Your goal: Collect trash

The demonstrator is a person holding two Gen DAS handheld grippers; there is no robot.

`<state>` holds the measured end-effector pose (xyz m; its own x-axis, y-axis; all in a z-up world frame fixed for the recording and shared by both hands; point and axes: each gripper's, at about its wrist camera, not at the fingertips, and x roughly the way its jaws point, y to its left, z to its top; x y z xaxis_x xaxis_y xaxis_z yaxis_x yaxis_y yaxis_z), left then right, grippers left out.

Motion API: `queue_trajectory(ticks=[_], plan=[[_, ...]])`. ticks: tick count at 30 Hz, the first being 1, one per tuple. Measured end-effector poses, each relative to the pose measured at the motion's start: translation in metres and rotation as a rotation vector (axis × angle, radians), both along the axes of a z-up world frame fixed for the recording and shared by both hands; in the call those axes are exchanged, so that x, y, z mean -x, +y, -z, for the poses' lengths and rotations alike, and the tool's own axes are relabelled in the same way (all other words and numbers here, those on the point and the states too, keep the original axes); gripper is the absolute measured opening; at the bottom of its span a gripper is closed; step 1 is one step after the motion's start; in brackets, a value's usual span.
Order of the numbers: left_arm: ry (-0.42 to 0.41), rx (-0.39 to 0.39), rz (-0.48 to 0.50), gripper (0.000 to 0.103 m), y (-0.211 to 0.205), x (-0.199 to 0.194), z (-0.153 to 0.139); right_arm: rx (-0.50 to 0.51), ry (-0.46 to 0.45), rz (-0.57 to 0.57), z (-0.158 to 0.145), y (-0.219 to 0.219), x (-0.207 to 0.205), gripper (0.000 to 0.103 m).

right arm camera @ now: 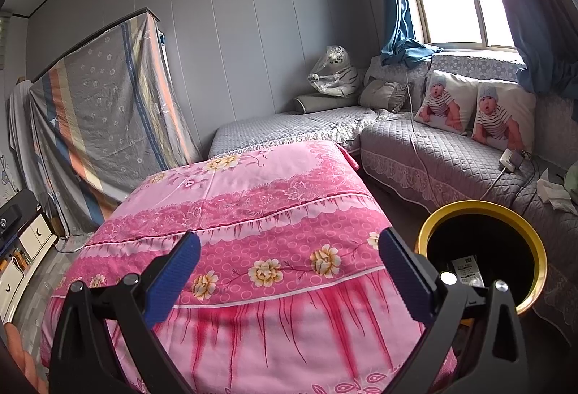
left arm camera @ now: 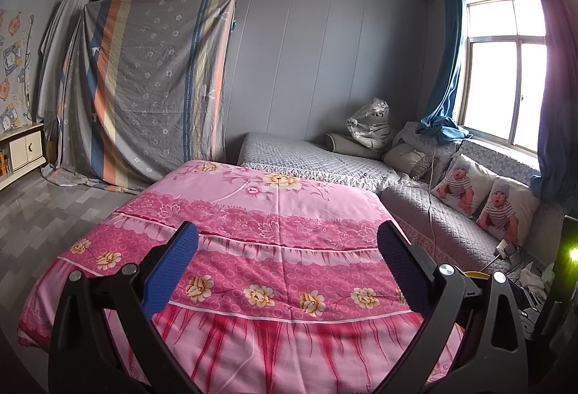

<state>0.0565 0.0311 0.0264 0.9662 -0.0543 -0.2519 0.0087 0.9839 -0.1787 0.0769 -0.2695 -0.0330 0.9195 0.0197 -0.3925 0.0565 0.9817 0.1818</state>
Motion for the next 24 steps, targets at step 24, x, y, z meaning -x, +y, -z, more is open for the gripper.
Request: queue_trajectory(ticks=[24], plan=[[0.000,-0.003,0.016,0.095,0.0035,-0.0044,0.0008,0.001,0.006,0.001,0.0017,-0.0003,-0.0004,0.095]])
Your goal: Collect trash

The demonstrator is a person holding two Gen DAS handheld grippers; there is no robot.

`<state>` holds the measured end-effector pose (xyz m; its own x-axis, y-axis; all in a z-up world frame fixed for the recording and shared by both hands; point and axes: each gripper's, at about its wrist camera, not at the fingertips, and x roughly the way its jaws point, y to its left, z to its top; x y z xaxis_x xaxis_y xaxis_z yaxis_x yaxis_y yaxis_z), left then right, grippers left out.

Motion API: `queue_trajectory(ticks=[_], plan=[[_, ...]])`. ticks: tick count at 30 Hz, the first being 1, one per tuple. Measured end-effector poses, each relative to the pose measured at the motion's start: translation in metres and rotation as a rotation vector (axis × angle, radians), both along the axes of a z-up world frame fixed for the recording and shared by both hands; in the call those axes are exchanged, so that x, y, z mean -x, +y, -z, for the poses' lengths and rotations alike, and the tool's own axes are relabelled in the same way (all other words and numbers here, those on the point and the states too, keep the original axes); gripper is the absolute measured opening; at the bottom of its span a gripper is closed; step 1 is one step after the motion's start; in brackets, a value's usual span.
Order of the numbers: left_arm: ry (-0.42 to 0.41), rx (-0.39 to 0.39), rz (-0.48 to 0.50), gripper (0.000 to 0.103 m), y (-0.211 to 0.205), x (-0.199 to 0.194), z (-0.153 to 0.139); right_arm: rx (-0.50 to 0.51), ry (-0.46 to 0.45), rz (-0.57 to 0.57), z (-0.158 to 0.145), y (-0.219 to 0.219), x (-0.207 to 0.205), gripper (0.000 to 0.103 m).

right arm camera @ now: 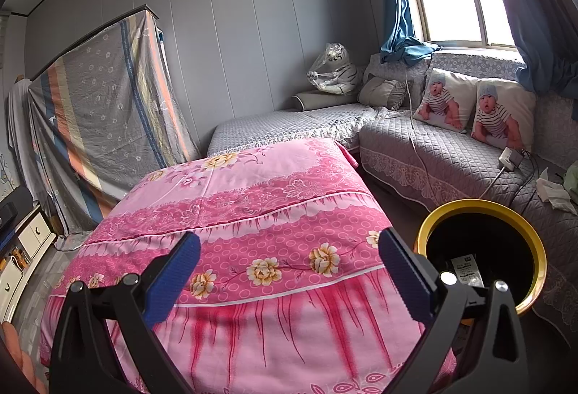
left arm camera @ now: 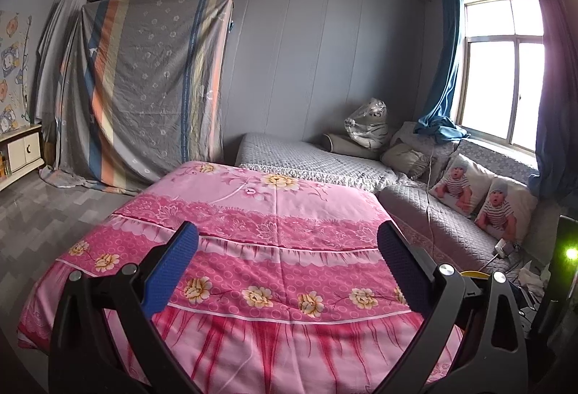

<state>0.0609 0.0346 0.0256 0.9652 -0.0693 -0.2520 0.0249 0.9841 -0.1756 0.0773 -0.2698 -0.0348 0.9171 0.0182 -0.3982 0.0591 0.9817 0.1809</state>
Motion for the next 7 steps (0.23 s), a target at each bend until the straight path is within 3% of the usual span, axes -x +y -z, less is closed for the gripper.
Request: queue_trajectory(ticks=[7], plan=[[0.001,-0.004,0.000,0.095,-0.0015,-0.0001,-0.0011,-0.001,0.001,0.000,0.0010,-0.0013,0.0004,0.095]])
